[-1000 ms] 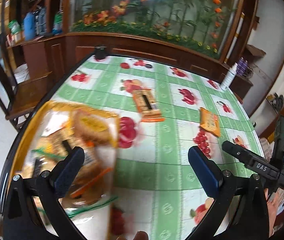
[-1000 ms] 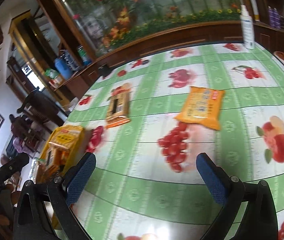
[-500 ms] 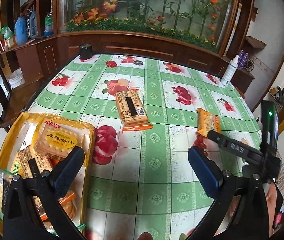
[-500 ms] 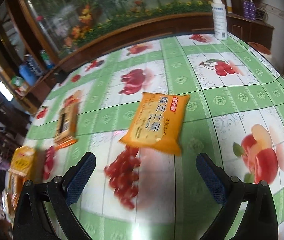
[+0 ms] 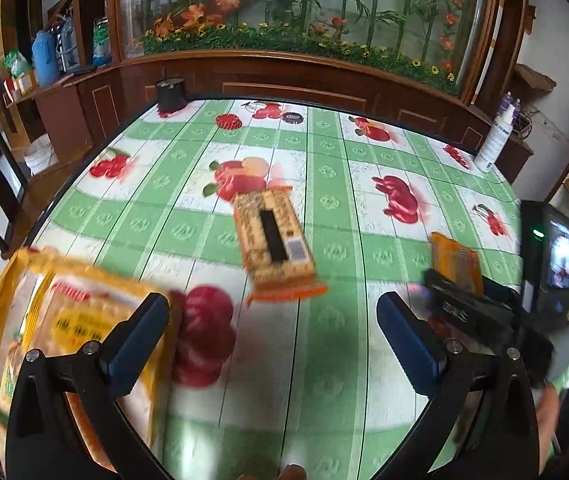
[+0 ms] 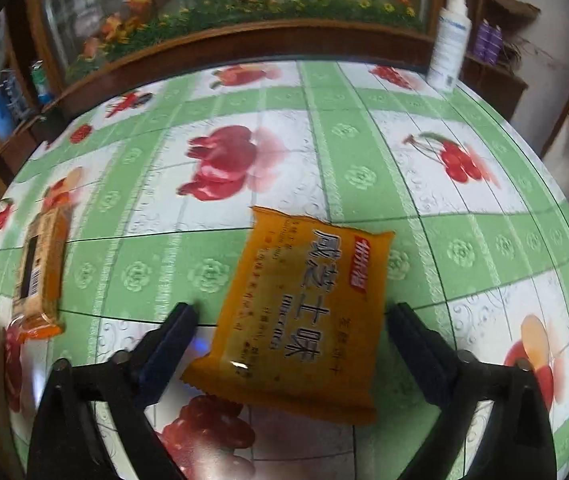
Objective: Organize snacks
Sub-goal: 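Close the left tool on the long cracker pack while the right tool grips the orange pack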
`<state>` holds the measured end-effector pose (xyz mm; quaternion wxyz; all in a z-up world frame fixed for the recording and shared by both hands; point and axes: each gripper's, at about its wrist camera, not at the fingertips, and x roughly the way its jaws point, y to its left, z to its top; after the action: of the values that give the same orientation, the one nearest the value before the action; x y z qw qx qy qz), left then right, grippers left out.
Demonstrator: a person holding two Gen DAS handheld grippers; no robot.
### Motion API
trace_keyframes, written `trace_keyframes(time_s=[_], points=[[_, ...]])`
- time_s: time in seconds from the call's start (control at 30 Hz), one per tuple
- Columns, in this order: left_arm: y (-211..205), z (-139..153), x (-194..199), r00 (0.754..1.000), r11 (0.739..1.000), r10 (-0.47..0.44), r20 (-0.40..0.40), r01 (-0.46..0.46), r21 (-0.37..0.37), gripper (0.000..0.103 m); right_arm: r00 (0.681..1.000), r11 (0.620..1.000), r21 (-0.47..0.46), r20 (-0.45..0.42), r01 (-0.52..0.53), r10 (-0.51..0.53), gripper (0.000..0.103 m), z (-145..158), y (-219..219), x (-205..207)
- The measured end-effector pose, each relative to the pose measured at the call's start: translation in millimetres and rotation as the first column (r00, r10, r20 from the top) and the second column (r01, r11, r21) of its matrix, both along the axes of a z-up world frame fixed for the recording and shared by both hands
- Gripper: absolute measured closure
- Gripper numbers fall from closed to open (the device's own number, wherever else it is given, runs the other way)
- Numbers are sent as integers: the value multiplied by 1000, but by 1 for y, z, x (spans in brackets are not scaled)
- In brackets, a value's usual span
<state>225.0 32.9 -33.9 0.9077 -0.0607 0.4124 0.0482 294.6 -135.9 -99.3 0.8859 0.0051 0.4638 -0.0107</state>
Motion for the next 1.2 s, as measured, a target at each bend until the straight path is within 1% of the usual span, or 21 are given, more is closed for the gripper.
trace_keyframes(time_s=[0.03, 0.1, 0.2, 0.33, 0.43, 0.57, 0.67, 0.77, 0.8, 0.83, 1.03, 1.2], points=[[-4, -1, 8, 1000, 1000, 7, -1, -7, 24, 0, 1000, 1000, -3, 8, -10, 10, 30, 2, 0, 0], [-7, -5, 21, 1000, 999, 13, -9, -13, 31, 0, 999, 999, 19, -6, -45, 45, 30, 5, -2, -2], [-12, -12, 42, 999, 998, 27, -32, -26, 49, 0, 997, 996, 41, -3, -77, 77, 30, 6, -5, -7], [-17, -24, 62, 997, 996, 49, -55, -45, 75, 0, 995, 990, 102, 32, -95, 92, 30, 14, -22, -29], [-15, -37, 75, 994, 997, 66, -88, -62, 52, 0, 993, 984, 141, 61, -106, 98, 30, 24, -31, -45], [-13, -49, 86, 991, 997, 75, -113, -74, 18, 0, 989, 974, 189, 108, -122, 103, 30, 42, -46, -70], [-14, -55, 94, 989, 997, 72, -132, -70, 20, 0, 985, 969, 204, 133, -138, 112, 30, 54, -51, -88], [-13, -66, 101, 982, 998, 67, -175, -69, -7, 0, 982, 962, 229, 153, -145, 112, 30, 62, -60, -109], [-14, -69, 103, 981, 998, 70, -180, -70, 3, 0, 981, 962, 232, 160, -146, 110, 30, 64, -62, -115], [-17, -69, 103, 982, 997, 72, -175, -67, 37, 0, 980, 961, 237, 168, -146, 108, 30, 66, -65, -122], [-17, -70, 100, 986, 996, 82, -146, -77, 38, 0, 981, 960, 246, 171, -136, 95, 30, 64, -81, -149], [-18, -70, 99, 987, 996, 87, -135, -82, 42, 0, 980, 955, 255, 169, -151, 110, 30, 63, -84, -169]])
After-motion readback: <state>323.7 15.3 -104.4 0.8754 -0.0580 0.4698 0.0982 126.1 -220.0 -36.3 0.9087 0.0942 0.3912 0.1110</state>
